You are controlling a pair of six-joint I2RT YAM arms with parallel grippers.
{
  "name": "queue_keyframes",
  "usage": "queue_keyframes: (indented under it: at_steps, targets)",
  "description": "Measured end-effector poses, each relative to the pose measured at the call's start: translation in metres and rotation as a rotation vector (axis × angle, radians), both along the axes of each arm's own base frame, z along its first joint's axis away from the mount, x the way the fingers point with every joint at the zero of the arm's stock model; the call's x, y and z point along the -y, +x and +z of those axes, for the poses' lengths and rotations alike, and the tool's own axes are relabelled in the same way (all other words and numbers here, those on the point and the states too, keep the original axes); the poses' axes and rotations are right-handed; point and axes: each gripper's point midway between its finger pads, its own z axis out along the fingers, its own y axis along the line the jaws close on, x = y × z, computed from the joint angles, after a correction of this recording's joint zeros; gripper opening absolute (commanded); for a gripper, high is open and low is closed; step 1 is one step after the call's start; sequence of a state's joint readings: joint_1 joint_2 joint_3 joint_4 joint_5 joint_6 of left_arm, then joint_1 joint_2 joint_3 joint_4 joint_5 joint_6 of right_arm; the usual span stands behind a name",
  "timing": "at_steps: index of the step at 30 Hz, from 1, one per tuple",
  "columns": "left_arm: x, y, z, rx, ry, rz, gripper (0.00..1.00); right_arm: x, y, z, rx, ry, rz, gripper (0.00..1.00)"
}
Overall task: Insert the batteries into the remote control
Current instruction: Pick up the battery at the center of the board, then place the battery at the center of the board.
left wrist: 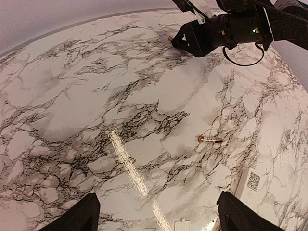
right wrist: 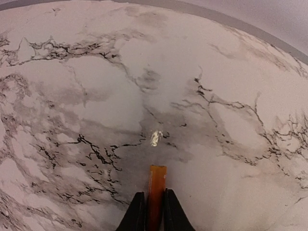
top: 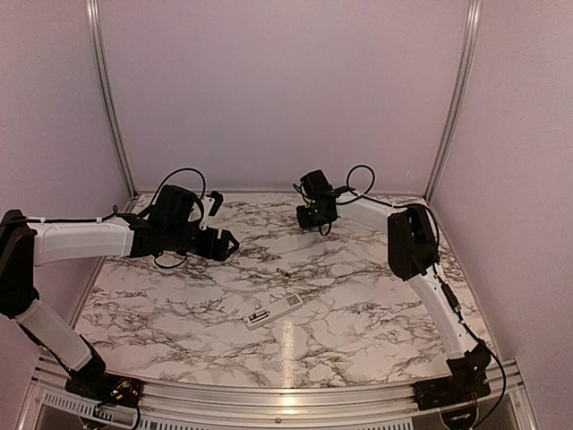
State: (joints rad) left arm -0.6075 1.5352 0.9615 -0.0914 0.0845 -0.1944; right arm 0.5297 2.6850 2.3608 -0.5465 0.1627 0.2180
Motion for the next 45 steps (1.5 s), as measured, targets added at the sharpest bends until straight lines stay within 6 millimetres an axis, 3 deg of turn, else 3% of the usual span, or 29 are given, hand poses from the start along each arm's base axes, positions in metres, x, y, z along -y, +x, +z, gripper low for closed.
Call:
queue_keyframes:
  at_steps: [5, 13, 20, 24, 27, 29, 31, 34, 43, 45]
  targets:
    - [0.0, 0.0, 0.0, -0.001, 0.0, 0.0, 0.96, -0.001, -0.008, 0.001, -0.018, 0.013, 0.036, 0.0]
    - [-0.006, -0.001, 0.011, 0.016, -0.025, 0.019, 0.99, 0.01, -0.057, 0.012, -0.104, -0.007, 0.145, 0.0]
    - [-0.015, -0.007, 0.027, 0.043, -0.064, 0.041, 0.99, -0.008, -0.079, 0.081, -0.005, 0.032, 0.275, 0.0]
    - [-0.023, -0.012, 0.03, 0.041, -0.087, 0.081, 0.99, -0.048, -0.114, 0.104, 0.052, 0.038, 0.413, 0.0]
    - [-0.033, -0.015, 0.038, 0.063, -0.114, 0.127, 0.99, -0.082, -0.149, 0.093, 0.04, 0.036, 0.531, 0.01]
    - [-0.04, -0.018, 0.047, 0.095, -0.14, 0.152, 0.99, -0.097, -0.176, 0.075, 0.01, 0.019, 0.6, 0.02]
    - [-0.047, -0.021, 0.057, 0.121, -0.168, 0.178, 0.99, -0.107, -0.2, 0.058, -0.026, 0.001, 0.661, 0.03]
    - [-0.05, -0.023, 0.066, 0.138, -0.19, 0.193, 0.99, -0.112, -0.221, 0.042, -0.058, -0.019, 0.714, 0.04]
    - [-0.047, -0.028, 0.057, 0.105, -0.188, 0.168, 0.99, -0.111, -0.236, 0.022, -0.071, -0.042, 0.762, 0.09]
    - [-0.048, -0.03, 0.051, 0.094, -0.182, 0.165, 0.99, -0.113, -0.236, 0.022, -0.067, -0.038, 0.765, 0.14]
